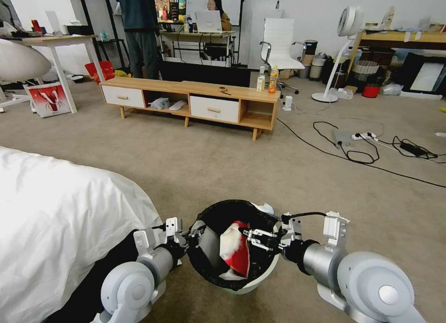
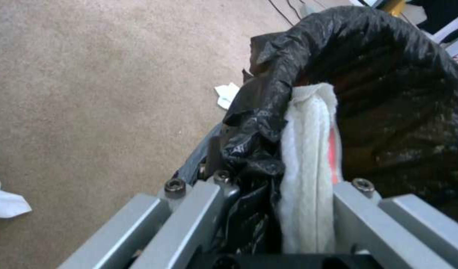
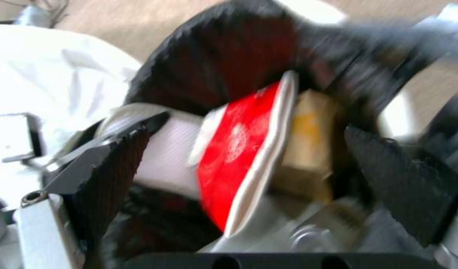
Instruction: Pick up the trash bin and place the garbage on the floor into it.
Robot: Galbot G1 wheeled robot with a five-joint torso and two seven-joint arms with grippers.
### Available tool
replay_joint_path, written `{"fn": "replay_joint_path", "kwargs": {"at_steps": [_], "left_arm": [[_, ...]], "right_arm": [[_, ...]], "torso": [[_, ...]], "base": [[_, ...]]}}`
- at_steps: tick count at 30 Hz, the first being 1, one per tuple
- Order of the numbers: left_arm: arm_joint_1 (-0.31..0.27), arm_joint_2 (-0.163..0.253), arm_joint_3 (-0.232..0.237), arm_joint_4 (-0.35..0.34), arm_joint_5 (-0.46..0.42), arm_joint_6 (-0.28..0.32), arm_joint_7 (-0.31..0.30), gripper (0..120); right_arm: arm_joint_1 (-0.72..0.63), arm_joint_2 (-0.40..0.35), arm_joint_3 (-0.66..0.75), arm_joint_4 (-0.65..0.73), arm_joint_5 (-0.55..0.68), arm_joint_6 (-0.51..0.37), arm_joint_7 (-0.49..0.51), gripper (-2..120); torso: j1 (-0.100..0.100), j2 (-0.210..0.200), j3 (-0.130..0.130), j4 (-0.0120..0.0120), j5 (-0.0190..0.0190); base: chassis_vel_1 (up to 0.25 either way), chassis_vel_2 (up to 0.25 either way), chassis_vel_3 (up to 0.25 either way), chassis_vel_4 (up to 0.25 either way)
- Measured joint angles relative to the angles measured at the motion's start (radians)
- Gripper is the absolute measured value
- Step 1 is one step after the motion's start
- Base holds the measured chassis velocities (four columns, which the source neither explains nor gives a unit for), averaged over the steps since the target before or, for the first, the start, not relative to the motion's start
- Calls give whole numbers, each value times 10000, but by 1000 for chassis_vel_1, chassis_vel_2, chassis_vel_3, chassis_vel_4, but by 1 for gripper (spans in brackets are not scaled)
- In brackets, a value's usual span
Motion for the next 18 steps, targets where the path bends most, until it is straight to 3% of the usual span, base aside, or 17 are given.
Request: {"fn": "replay_joint_path", "kwargs": {"at_steps": [6, 8, 18], "left_arm": [[3, -26, 61, -6, 35, 1, 6, 7], [12, -41, 92, -7, 76, -3, 7, 7], [-5, -96, 55, 0, 83, -12, 19, 7]], "right_arm": [[175, -280, -357, -84, -1150, -12, -34, 100], [234, -698, -680, -197, -2106, -15, -221, 100], [335, -918, -608, -217, -2509, -15, -970, 100]], "torso": [[0, 0, 0, 0, 1], [0, 0, 0, 1, 4], [0, 0, 0, 1, 0]], "base": [[0, 0, 0, 0], [0, 0, 0, 0], [0, 0, 0, 0]]}}
